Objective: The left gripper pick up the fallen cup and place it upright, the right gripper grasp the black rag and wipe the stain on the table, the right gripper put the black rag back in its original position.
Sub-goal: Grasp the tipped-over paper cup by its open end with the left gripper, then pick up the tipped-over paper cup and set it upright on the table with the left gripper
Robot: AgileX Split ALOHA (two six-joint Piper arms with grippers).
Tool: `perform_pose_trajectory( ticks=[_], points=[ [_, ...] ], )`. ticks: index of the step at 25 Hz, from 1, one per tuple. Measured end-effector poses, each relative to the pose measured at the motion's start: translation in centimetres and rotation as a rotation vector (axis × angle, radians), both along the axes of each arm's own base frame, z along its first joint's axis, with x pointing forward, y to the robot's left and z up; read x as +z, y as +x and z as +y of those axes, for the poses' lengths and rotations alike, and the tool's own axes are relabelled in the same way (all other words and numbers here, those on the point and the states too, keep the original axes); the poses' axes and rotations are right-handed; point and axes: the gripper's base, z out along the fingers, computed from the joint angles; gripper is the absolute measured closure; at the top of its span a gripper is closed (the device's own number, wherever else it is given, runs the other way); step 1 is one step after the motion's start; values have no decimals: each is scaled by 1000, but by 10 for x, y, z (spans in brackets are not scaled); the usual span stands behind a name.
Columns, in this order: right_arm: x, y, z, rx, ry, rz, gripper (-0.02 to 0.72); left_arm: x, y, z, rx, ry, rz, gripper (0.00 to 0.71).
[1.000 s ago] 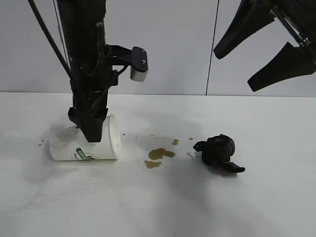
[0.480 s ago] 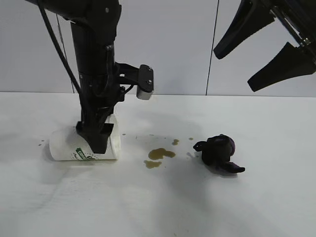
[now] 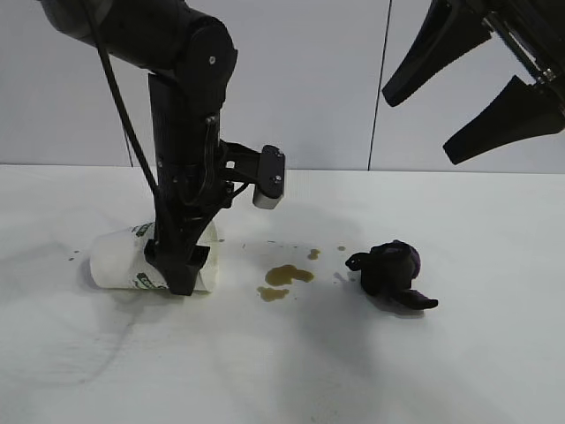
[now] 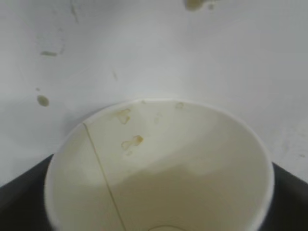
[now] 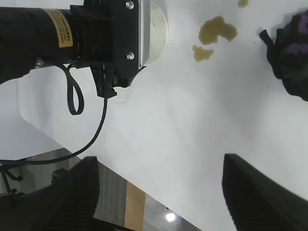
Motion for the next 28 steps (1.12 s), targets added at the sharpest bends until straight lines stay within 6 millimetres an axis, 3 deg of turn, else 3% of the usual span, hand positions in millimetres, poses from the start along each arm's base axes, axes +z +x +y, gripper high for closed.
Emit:
perform_pose_trajectory(
  ticks=[4,8,10,13,16,21,28],
  points=[
    [0,0,0,0,0,0,209,0,0,0,0,0,0,60],
    [0,0,0,0,0,0,209,1,0,0,1,-3,-1,202],
    [0,0,0,0,0,0,209,3,1,-1,3,-7,-6,232],
    [0,0,0,0,0,0,209,4,1,-1,31,-13,-10,234],
    [0,0,0,0,0,0,209,11,2,1,68,-32,-26,185],
    [0,0,0,0,0,0,209,58,8,16,155,-169,-97,158],
    [0,0,0,-1,0,-1,209,125,21,62,386,-475,-136,155]
  ],
)
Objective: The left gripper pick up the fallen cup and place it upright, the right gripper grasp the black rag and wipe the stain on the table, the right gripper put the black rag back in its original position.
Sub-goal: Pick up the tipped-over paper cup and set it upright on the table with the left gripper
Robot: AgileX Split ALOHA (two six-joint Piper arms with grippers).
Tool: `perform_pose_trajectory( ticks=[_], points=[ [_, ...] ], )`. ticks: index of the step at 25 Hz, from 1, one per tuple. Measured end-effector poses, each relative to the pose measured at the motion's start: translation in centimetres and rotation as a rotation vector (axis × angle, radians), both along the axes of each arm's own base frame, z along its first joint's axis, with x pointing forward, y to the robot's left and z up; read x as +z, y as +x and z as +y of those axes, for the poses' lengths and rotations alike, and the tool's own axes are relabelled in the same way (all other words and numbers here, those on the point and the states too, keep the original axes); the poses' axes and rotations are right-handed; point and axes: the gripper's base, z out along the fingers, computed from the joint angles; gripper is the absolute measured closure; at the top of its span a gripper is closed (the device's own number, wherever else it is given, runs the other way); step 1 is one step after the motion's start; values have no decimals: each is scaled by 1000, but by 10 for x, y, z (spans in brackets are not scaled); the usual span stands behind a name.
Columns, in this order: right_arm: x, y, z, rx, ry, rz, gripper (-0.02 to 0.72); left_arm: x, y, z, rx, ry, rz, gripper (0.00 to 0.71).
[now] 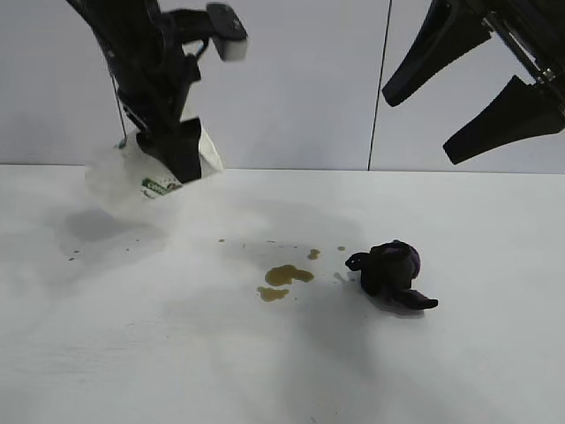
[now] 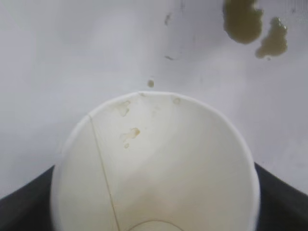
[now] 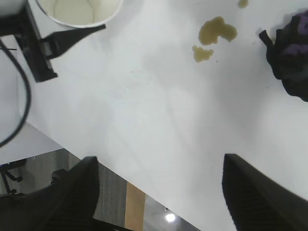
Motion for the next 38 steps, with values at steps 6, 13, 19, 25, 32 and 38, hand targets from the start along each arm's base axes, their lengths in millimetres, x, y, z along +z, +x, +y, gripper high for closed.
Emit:
perform_pose_trajectory(
  ticks=[6,13,19,25,32,38],
  points=[
    [0,0,0,-1,0,-1,209,25,5,34,46,-253,60,154],
    [0,0,-1,1,-8,-2,209,22,3,41,-118,-481,57,152],
    [-1,0,-1,5,-19,-3,209,-2,4,66,-111,-601,7,151],
    [-1,0,-1,5,-21,-3,209,-26,2,90,-41,-657,-39,151],
    [-1,2,-2,-12,-26,-24,209,-52,-5,103,27,-709,-138,151],
    [-1,3,-2,-14,-26,-25,209,-76,-15,108,77,-678,-208,151]
  ],
)
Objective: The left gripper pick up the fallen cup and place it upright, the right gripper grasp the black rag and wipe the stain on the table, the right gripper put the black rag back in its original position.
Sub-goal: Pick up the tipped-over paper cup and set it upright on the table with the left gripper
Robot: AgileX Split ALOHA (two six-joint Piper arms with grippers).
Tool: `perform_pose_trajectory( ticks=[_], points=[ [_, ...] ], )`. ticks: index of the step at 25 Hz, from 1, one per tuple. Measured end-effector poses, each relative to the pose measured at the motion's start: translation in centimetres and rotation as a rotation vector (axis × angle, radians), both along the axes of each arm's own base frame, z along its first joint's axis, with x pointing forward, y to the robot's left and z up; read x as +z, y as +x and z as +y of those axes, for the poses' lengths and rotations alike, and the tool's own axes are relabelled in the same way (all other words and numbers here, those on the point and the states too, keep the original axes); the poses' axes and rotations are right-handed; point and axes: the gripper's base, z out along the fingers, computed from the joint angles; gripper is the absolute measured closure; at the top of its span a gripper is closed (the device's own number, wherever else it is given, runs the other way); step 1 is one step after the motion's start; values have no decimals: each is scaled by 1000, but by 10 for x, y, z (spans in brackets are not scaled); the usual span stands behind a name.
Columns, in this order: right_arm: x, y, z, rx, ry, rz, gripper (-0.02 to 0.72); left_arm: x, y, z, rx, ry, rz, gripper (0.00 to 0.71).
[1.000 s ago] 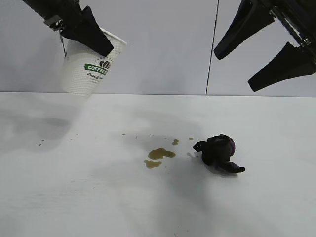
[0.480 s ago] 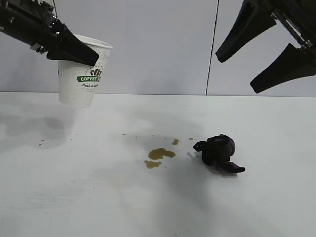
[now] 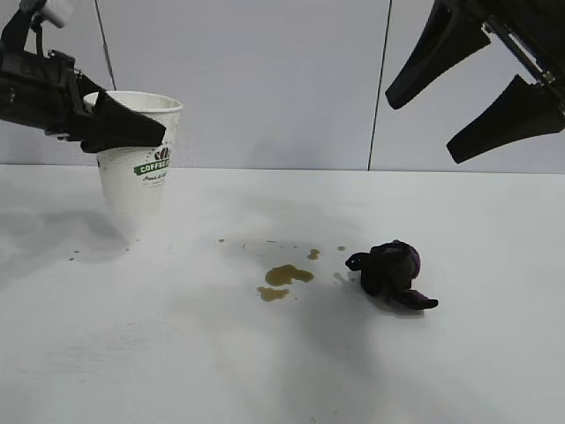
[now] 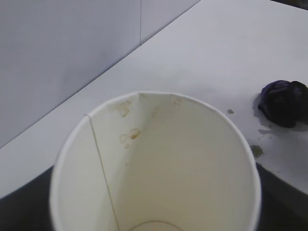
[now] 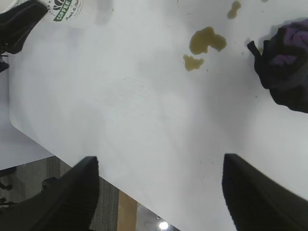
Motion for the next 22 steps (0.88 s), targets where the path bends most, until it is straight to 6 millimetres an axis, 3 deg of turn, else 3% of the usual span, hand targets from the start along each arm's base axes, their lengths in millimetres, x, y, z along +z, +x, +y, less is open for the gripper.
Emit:
perform_pose_trajectory(
  ticks=[5,12,22],
  points=[
    [0,0,0,-1,0,-1,209,-18,-11,2,-12,61,3,151],
    [0,0,0,-1,0,-1,209,-50,-10,2,-12,60,87,151],
    [0,2,-1,-10,-10,-15,209,-51,-10,2,-19,55,82,151]
  ],
)
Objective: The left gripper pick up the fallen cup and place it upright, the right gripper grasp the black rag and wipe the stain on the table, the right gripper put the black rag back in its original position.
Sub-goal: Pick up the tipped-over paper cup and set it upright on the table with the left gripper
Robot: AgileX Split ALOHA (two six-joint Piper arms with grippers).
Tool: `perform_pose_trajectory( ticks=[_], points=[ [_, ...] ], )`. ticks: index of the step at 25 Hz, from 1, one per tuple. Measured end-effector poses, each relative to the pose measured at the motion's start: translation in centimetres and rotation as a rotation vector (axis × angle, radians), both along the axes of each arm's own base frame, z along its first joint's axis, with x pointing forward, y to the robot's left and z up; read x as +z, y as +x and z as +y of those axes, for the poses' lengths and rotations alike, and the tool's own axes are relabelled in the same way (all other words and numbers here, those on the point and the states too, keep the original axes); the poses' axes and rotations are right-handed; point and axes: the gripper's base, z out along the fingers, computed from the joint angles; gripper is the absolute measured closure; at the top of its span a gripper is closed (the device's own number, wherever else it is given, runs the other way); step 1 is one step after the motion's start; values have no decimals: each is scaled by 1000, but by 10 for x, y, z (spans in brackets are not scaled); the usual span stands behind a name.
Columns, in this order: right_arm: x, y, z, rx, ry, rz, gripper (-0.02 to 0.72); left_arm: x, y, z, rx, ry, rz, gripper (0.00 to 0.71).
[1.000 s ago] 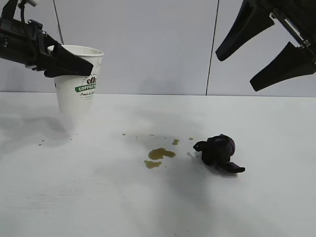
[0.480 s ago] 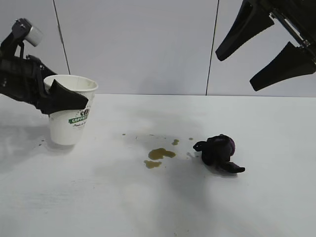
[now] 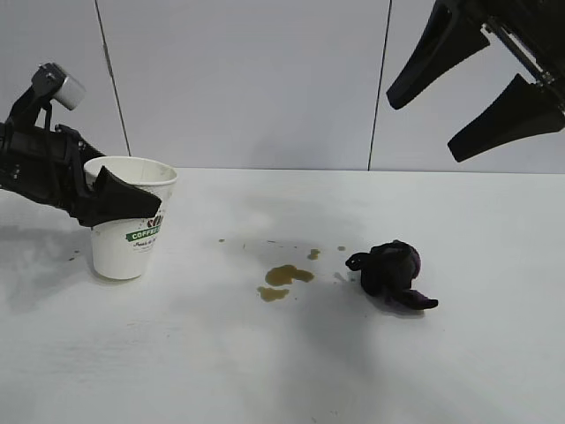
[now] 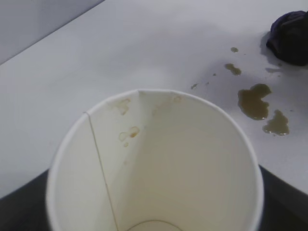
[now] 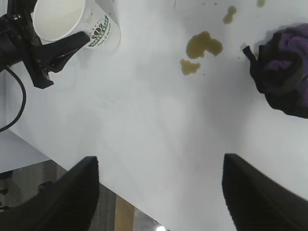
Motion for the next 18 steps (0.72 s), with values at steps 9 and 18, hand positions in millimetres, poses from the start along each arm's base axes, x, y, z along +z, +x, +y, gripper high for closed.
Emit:
perform_pose_trajectory(
  ticks=[9,18],
  points=[
    [0,0,0,1,-3,-1,209,-1,0,1,18,4,21,41],
    [0,0,0,1,-3,-1,209,-12,-8,5,-8,96,143,25]
  ],
)
